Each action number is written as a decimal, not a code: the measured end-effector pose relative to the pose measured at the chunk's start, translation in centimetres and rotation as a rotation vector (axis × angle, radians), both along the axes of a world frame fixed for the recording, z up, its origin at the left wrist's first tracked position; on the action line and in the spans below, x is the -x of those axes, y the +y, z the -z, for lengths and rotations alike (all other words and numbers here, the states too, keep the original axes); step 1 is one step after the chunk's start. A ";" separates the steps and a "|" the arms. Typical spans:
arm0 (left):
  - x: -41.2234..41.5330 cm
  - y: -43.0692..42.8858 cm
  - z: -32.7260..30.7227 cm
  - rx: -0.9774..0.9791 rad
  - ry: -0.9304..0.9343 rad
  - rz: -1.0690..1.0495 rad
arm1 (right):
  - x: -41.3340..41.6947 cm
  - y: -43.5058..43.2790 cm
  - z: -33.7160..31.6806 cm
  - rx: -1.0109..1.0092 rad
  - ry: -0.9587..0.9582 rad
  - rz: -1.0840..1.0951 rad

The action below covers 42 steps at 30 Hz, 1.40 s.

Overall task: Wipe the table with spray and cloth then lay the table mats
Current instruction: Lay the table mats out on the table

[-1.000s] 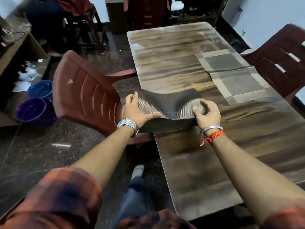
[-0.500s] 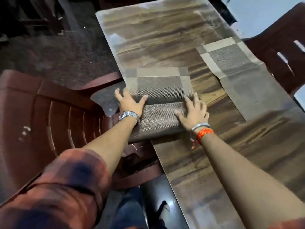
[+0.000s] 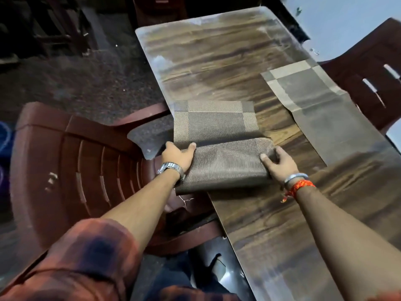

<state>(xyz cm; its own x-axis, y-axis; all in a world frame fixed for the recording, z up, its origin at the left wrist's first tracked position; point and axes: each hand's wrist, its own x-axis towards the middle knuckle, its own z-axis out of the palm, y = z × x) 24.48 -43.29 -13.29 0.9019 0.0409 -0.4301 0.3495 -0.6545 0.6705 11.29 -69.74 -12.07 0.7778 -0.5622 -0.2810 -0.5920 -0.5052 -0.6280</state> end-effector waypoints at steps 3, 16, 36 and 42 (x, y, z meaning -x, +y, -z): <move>-0.1 -0.1 -0.9 0.020 -0.016 -0.013 | -1.8 -1.4 -2.7 0.127 0.239 -0.124; 5.5 -2.4 2.5 -0.288 0.110 0.273 | -0.1 3.7 -0.3 0.458 0.399 -0.175; 6.7 -6.5 5.5 -0.469 -0.139 0.530 | -6.6 5.2 1.1 0.258 0.636 -0.308; 6.0 -7.1 5.1 -0.456 -0.114 0.552 | -7.6 5.2 0.6 0.265 0.652 -0.298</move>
<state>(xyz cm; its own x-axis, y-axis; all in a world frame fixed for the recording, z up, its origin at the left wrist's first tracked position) 18.47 -50.35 -18.43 0.8812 -0.2806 -0.3806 -0.1685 -0.9384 0.3016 18.89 -64.54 -12.64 0.6303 -0.4672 -0.6200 -0.6164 -0.7867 -0.0337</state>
